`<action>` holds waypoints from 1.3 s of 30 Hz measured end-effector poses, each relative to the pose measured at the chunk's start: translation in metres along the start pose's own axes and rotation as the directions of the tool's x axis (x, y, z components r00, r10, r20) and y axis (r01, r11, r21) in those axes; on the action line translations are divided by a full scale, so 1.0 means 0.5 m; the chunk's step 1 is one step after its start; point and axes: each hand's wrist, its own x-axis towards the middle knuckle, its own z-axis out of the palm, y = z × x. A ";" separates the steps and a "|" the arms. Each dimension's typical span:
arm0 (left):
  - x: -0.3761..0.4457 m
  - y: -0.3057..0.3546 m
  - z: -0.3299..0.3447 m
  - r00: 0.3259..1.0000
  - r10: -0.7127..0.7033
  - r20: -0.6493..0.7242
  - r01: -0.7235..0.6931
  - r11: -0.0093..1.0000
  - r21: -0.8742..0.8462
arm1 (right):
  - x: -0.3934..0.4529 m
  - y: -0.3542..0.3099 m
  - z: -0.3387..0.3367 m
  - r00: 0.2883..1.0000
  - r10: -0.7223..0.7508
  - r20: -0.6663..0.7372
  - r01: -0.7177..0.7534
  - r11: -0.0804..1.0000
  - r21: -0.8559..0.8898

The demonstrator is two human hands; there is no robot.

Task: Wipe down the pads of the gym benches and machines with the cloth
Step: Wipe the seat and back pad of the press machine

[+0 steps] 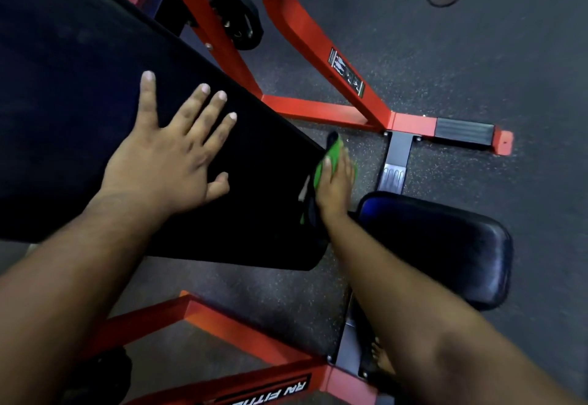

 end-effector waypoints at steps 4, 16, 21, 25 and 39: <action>-0.003 0.006 -0.002 1.000 0.004 0.014 -0.005 1.000 0.030 | -0.044 -0.004 0.002 0.995 -0.042 0.095 0.053 0.992 -0.116; 0.001 0.002 0.005 1.000 -0.002 0.020 0.001 1.000 0.012 | -0.002 -0.049 0.000 0.999 0.035 0.027 -0.037 0.996 0.077; 0.000 0.003 -0.007 0.999 -0.001 0.045 0.000 0.999 0.032 | -0.134 -0.170 0.022 0.895 -0.417 0.157 0.420 0.908 0.015; 0.002 0.000 -0.009 0.998 -0.006 0.067 0.005 1.000 0.014 | -0.152 0.013 -0.021 0.937 -0.283 0.207 0.320 0.931 -0.174; 0.000 0.004 -0.005 0.996 -0.007 0.088 0.003 0.999 0.041 | -0.213 0.043 -0.025 0.939 -0.281 0.200 0.297 0.953 -0.058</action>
